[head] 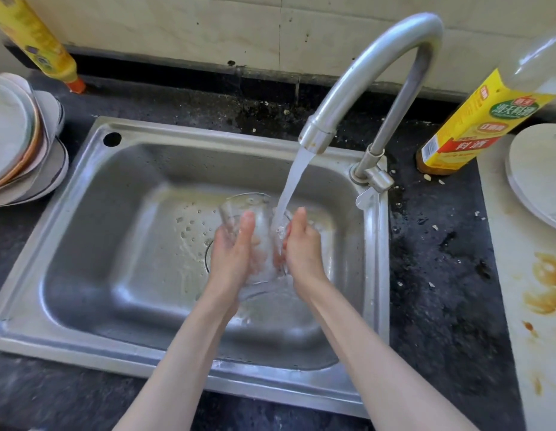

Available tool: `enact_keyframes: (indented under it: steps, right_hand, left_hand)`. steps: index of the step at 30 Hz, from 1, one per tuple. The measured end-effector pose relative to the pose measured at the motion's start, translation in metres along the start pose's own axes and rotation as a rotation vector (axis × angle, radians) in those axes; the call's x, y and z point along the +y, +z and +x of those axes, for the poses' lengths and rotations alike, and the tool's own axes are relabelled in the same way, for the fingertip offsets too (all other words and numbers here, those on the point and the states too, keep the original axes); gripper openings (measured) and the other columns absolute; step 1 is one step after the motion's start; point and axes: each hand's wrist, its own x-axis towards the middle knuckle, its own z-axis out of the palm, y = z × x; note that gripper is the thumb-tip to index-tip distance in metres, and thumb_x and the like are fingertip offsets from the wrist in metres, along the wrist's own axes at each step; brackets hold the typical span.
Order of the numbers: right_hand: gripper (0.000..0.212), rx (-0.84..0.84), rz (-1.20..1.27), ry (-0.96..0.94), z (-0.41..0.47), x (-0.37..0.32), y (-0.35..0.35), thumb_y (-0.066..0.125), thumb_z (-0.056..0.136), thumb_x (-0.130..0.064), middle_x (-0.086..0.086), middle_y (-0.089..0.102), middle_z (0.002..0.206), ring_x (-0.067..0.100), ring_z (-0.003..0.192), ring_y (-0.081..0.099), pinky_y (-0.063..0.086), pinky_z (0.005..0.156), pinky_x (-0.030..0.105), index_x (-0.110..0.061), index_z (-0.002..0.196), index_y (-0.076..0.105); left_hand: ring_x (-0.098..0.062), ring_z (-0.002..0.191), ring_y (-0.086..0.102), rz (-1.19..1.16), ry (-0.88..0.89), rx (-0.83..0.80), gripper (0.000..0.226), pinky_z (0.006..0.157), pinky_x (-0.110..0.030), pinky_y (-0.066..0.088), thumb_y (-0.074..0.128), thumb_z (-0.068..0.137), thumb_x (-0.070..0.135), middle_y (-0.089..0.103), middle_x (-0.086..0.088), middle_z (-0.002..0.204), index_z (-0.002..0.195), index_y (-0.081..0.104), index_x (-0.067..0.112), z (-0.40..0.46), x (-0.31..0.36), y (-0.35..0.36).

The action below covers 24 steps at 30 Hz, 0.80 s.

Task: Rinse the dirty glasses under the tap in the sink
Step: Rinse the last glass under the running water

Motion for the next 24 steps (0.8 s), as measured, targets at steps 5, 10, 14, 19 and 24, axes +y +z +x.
enact_keyframes:
  steps: [5, 10, 14, 19, 24]
  right_hand:
    - [0.023, -0.215, 0.132, 0.019, -0.021, -0.013, 0.013, 0.032, 0.102, -0.026, -0.009, 0.045, 0.06, -0.002, 0.045, 0.049, 0.039, 0.048, 0.013, -0.017, 0.089, 0.048]
    - [0.044, -0.116, 0.024, 0.037, -0.007, -0.014, 0.016, 0.038, 0.098, -0.041, 0.001, 0.043, 0.055, 0.016, 0.048, 0.042, 0.036, 0.049, 0.029, -0.009, 0.069, 0.048]
    - [0.043, -0.187, 0.169, 0.22, 0.005, -0.017, 0.008, 0.036, 0.1, -0.034, -0.008, 0.03, 0.038, 0.006, 0.03, 0.023, 0.019, 0.035, 0.017, -0.018, 0.06, 0.041]
    - [0.026, -0.068, 0.106, 0.115, -0.022, 0.007, 0.015, 0.034, 0.098, -0.027, -0.003, 0.046, 0.067, 0.012, 0.058, 0.042, 0.034, 0.058, 0.029, -0.021, 0.075, 0.045]
    - [0.035, 0.053, 0.225, 0.167, -0.016, 0.011, 0.011, 0.035, 0.098, -0.041, 0.006, 0.063, 0.086, 0.018, 0.073, 0.061, 0.051, 0.069, 0.037, -0.011, 0.099, 0.053]
  left_hand:
    - [-0.025, 0.074, 0.071, -0.184, -0.184, 0.036, 0.063, 0.057, -0.032, 0.053, 0.046, 0.08, 0.068, 0.072, -0.011, 0.093, 0.115, 0.059, 0.017, 0.01, 0.0, -0.025]
    - [-0.022, 0.073, 0.065, -0.02, -0.12, -0.09, 0.058, 0.06, -0.035, 0.057, 0.05, 0.08, 0.062, 0.065, -0.016, 0.097, 0.113, 0.055, 0.015, 0.005, 0.005, -0.032]
    - [-0.013, 0.061, 0.057, 0.097, -0.06, -0.143, 0.068, 0.055, -0.029, 0.05, 0.055, 0.075, 0.059, 0.059, -0.007, 0.088, 0.123, 0.046, 0.012, 0.007, 0.007, -0.03]
    - [-0.012, 0.06, 0.053, 0.09, 0.029, -0.018, 0.068, 0.058, -0.031, 0.046, 0.053, 0.081, 0.059, 0.055, 0.0, 0.084, 0.13, 0.038, 0.015, 0.013, 0.013, -0.019]
    - [-0.011, 0.073, 0.056, 0.252, 0.087, -0.006, 0.063, 0.083, -0.038, 0.047, 0.044, 0.089, 0.054, 0.053, 0.011, 0.074, 0.131, 0.033, 0.008, 0.004, 0.012, 0.0]
